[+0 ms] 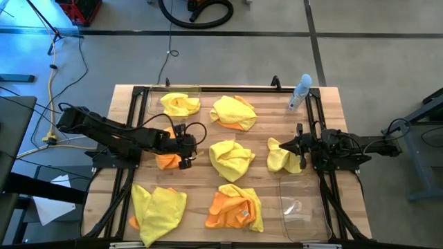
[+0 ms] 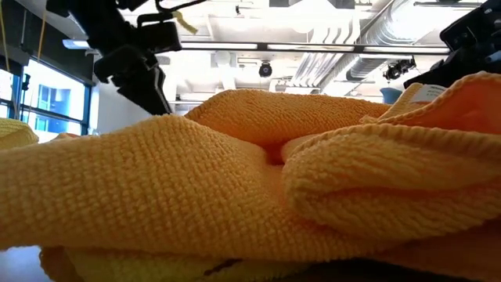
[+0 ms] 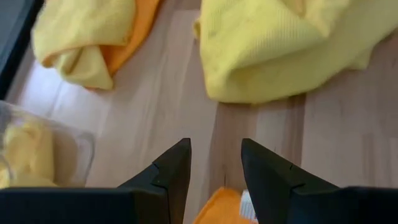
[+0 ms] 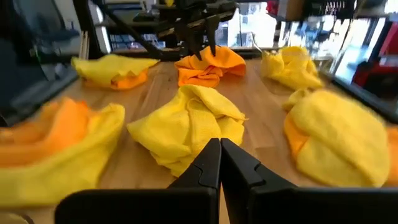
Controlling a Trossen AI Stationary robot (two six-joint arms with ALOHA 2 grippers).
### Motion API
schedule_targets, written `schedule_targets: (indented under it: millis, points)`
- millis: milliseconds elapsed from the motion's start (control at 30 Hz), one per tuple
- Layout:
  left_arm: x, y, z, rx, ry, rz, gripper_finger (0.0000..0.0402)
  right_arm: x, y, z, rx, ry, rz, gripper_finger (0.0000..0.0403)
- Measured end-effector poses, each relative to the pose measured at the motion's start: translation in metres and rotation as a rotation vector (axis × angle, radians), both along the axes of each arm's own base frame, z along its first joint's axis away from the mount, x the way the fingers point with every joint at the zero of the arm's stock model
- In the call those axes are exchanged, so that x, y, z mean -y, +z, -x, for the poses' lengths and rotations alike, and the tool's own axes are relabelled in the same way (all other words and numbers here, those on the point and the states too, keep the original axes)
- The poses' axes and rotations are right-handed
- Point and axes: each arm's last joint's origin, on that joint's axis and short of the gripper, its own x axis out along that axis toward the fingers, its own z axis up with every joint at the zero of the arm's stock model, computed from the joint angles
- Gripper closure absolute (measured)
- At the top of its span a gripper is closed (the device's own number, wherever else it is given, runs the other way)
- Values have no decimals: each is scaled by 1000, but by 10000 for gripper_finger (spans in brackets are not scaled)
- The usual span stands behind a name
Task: Sort microfiber towel by color & place in baskets
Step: Put the orange towel into the bottom transparent bin
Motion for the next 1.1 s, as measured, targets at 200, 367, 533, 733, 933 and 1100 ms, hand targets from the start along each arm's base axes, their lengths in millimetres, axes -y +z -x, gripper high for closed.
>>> schedule_targets:
  millis: [200, 367, 533, 733, 933, 1100]
  points:
    - [-1, -5, 5, 10, -5, 0, 273, 0, 3, -1, 37, -17, -99, 402]
    - [-2, -6, 18, 55, -15, 34, 273, 0, 6, -1, 66, -19, -126, 402]
    - [-4, 0, 35, 157, -49, 48, 273, 0, 7, -1, 73, -21, -125, 402]
    - [-7, 10, 59, 250, -91, 46, 273, 3, 14, -1, 149, -113, -114, 402]
    - [-10, 6, 83, 312, -132, 46, 273, 4, 21, -8, 213, -181, -115, 402]
    - [-13, -1, 100, 364, -127, 61, 273, 4, 28, -22, 198, -183, -112, 403]
